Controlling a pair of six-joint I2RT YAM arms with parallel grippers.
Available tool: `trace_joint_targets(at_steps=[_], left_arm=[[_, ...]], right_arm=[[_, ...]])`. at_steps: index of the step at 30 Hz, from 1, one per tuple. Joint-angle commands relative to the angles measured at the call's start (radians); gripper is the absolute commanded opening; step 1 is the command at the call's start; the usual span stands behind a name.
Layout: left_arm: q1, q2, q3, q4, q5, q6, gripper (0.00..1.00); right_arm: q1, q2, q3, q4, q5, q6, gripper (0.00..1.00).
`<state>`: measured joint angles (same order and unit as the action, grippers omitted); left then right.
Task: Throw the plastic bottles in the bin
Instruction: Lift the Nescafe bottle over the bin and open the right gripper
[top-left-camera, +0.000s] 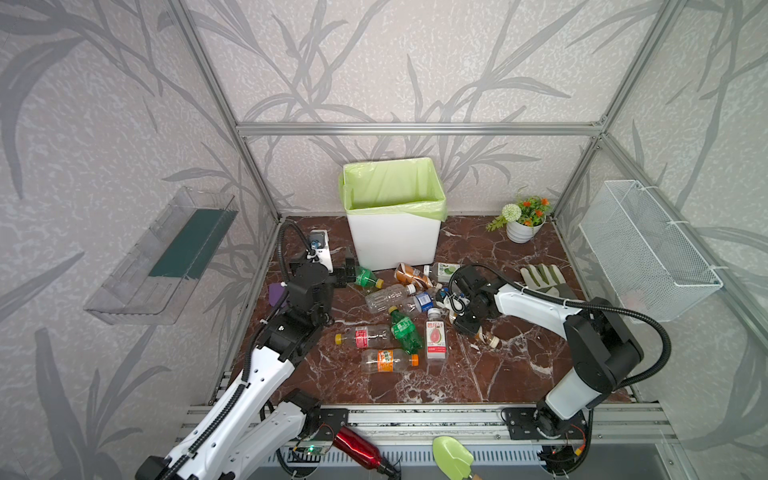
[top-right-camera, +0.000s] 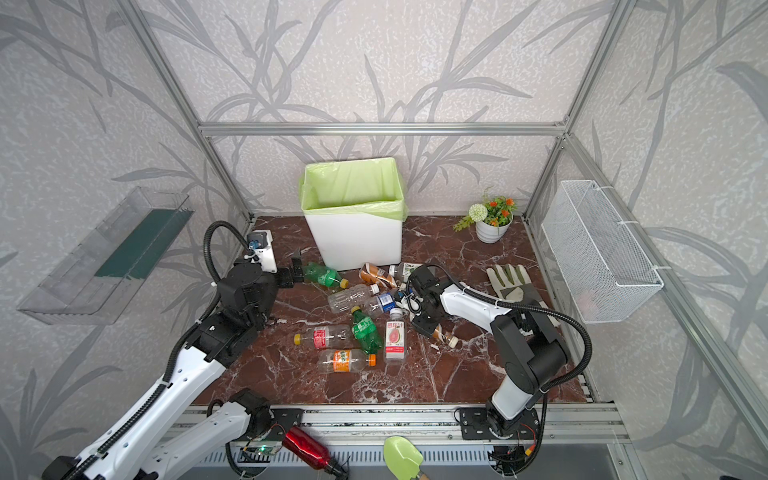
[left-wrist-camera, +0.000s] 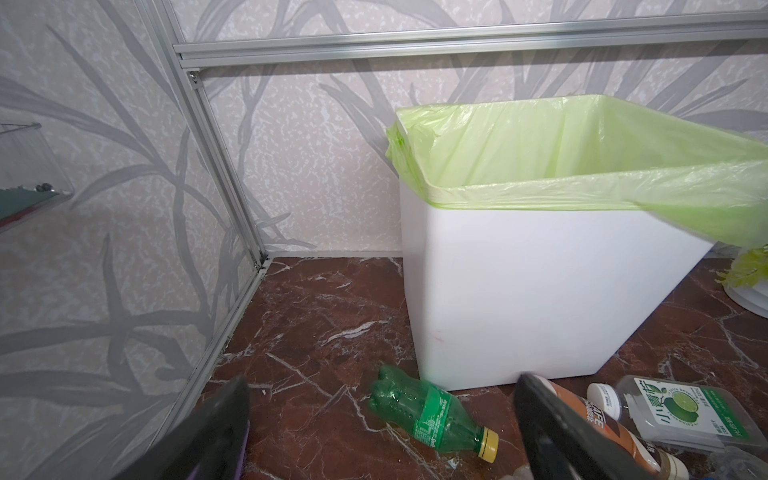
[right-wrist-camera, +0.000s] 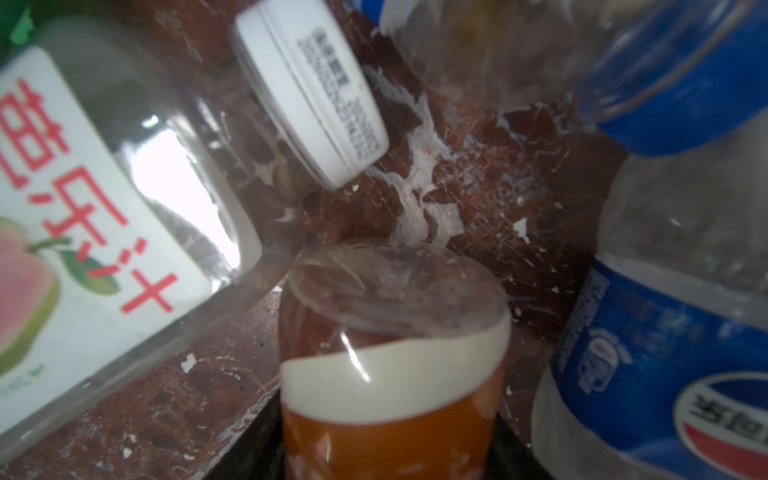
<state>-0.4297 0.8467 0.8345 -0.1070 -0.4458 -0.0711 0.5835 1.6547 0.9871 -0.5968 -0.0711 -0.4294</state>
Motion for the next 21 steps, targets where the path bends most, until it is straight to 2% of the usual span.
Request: trace_joint_targets(at_steps=[1,9,12,17,21], left_arm=[[0.008,-0.015,-0.009,-0.021,-0.024,-0.005,0.99],[0.013,0.006,-0.021,-0.038,-0.054,-0.011,0.99],[0.013,0.013,-0.033,-0.051,-0.076,-0.036,0.99],[0.020,0.034,-0.046,-0.103,-0.134,-0.115,0.99],[0.049,0.065,-0.047,-0.177,-0.172,-0.215,0.99]], right_arm=[[0.007,-0.036,0.024,-0.030,-0.002,0.025,0.60],[0.000,-0.286,0.077,0.010,0.050,0.075,0.55],[-0.028,-0.378,0.124,0.108,0.042,0.099,0.57],[-0.135,-0.469,0.305,0.289,-0.007,0.194,0.57],[-0.198,-0.474,0.488,0.443,-0.026,0.264,0.59]])
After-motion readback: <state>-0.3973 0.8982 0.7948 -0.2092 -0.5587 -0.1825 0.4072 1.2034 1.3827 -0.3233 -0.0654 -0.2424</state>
